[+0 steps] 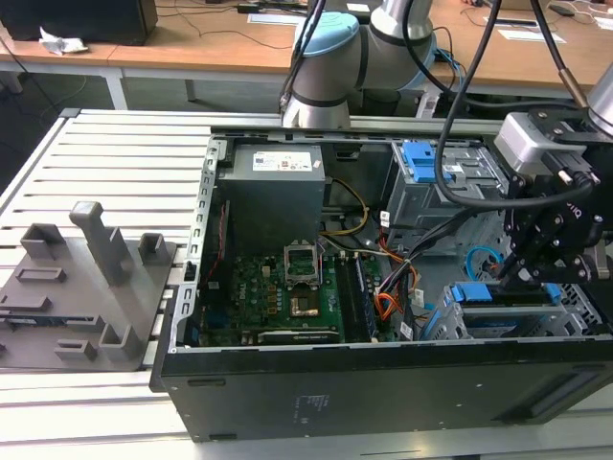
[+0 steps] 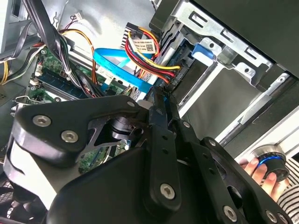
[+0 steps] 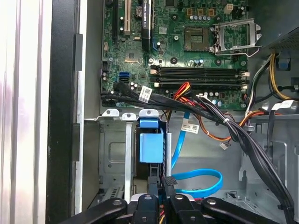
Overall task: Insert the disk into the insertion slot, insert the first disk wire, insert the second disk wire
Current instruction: 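Insert the second disk wire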
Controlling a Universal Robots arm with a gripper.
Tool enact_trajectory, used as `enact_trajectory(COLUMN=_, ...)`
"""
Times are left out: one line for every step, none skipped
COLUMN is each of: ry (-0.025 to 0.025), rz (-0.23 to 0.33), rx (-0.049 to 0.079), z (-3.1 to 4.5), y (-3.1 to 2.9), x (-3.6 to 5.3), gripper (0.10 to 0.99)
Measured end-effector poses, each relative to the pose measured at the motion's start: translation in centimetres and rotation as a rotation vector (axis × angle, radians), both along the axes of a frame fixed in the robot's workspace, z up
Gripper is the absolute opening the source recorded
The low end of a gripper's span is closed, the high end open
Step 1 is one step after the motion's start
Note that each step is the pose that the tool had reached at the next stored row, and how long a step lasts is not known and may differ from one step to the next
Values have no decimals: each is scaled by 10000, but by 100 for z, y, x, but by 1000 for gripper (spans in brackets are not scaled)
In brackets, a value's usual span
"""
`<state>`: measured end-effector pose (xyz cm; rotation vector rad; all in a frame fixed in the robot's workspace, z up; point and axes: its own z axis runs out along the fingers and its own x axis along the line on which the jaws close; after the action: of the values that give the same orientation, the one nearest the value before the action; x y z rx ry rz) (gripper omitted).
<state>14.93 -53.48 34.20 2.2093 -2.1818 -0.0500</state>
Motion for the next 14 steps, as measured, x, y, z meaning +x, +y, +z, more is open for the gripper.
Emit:
enact_trajectory(ry=-1, rz=0, rx=2, z=-4, y=-2, x=0, gripper=161)
enact_trajectory(ry=0, rz=0, rx=3, z=-7, y=-4, x=0, gripper=161)
enact_trajectory(ry=0, rz=0, rx=2, z=-9, y=-7, x=0, gripper=161)
enact_trajectory(ry=-1, rz=0, rx=2, z=-13, y=-11, x=0, gripper=161)
enact_trajectory(ry=0, rz=0, rx=2, z=-19, y=-12, x=0, gripper=161)
enact_trajectory(ry=-1, rz=0, rx=2, z=-23, y=-13, x=0, gripper=161)
enact_trajectory(ry=0, rz=-1, rx=5, z=-30, y=-13, x=0, gripper=161)
enact_trajectory(ry=1, rz=-1, rx=4, z=-36, y=-14, x=0, gripper=161)
enact_trajectory(ry=1, rz=0, rx=5, z=-42, y=-14, x=1, gripper=161)
enact_trajectory(ry=1, rz=0, rx=6, z=-42, y=-14, x=1, gripper=161)
enact_trajectory(ry=0, rz=0, rx=10, z=-45, y=-14, x=1, gripper=161)
enact_trajectory(ry=0, rz=0, rx=10, z=-45, y=-14, x=1, gripper=161)
enact_trajectory(ry=0, rz=0, rx=10, z=-45, y=-14, x=1, gripper=161)
enact_trajectory(ry=-1, rz=0, rx=16, z=-47, y=-15, x=1, gripper=173)
